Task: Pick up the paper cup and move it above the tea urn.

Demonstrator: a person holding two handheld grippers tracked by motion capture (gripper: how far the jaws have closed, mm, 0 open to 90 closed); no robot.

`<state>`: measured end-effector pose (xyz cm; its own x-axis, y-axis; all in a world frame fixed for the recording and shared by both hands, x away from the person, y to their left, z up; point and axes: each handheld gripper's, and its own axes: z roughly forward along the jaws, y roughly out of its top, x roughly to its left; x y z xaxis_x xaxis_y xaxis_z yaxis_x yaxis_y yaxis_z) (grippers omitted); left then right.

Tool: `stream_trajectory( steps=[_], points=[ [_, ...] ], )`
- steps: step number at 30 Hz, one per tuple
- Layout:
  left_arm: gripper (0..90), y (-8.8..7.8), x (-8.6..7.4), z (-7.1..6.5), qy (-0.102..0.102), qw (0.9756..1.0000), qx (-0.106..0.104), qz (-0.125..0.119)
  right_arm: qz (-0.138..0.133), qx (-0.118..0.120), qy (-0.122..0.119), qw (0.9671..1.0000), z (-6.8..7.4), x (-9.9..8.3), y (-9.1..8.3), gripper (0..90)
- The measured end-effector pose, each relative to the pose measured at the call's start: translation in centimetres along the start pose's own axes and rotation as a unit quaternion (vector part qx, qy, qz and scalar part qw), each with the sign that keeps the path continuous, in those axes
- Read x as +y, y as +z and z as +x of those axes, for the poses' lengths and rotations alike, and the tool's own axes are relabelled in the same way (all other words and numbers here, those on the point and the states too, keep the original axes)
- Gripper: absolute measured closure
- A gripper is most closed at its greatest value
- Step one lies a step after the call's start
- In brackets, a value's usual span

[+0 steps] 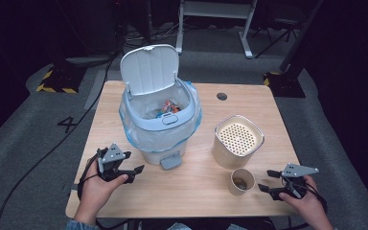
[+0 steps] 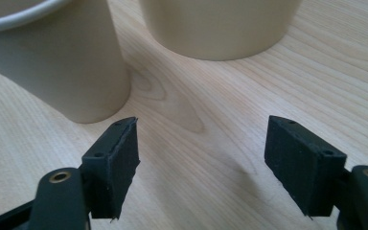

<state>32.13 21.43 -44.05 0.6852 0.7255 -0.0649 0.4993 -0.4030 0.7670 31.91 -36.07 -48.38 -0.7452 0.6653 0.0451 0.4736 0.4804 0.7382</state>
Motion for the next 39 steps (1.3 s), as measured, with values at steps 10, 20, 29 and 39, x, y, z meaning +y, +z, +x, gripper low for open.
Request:
stream_trajectory(
  steps=[10,20,29,39],
  points=[
    [28.1,2.4,-1.9,0.8,-0.026,0.9977,0.026,0.056,0.018,0.006,-0.029,0.9994,1.3,0.4,0.0,25.8],
    [23.7,4.1,-3.0,1.0,-0.005,0.9952,0.027,0.094,0.009,0.030,-0.036,0.9989,2.4,1.0,0.5,20.0],
    [14.9,4.7,-3.6,1.1,-0.001,0.9952,0.034,0.092,0.001,0.041,-0.049,0.9979,3.9,1.6,1.6,19.2],
    [7.4,5.1,-4.1,1.1,-0.002,0.9974,0.032,0.064,-0.031,0.063,-0.050,0.9963,5.1,1.8,3.0,19.6]
  ],
)
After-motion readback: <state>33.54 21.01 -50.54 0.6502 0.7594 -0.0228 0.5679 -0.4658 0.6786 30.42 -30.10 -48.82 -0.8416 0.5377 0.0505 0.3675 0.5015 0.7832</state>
